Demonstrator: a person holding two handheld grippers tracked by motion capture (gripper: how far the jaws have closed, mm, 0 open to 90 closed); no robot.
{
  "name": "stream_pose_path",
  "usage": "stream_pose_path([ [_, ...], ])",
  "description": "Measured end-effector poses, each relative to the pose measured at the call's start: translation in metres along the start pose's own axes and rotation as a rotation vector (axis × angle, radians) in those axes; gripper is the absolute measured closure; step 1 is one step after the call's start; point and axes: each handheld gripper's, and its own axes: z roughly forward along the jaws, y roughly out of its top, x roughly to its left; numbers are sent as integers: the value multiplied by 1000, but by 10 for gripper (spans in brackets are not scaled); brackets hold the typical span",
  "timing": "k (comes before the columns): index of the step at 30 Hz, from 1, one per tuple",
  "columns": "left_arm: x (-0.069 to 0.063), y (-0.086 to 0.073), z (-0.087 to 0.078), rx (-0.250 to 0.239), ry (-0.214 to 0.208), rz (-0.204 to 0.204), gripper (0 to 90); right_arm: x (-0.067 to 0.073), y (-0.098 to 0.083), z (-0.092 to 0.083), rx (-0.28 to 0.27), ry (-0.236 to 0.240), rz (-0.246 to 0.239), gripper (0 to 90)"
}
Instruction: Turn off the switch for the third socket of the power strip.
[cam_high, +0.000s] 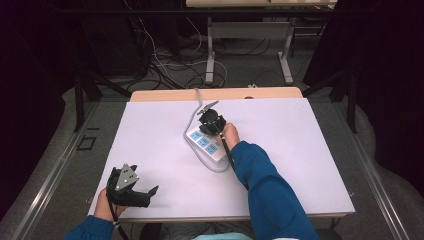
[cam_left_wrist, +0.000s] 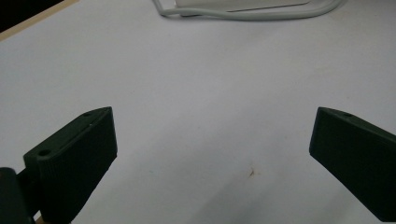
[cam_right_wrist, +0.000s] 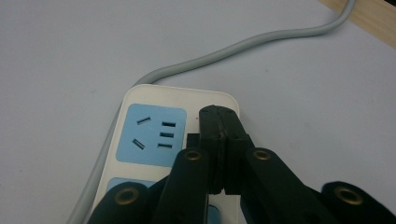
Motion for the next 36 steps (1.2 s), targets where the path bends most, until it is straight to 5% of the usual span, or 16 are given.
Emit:
stream_pose_path([
  [7,0,0,0,0,0,0,8,0,0,-2,34,5,28,900],
  [18,1,1,0,8,0,10,8,0,0,1,-8,-6,2,900],
  [26,0,0,0,7,1,9,8,3,0,0,6,-16,31,900],
  [36,0,1,0,8,3,11,8,2,1,-1,25,-24,-9,900],
])
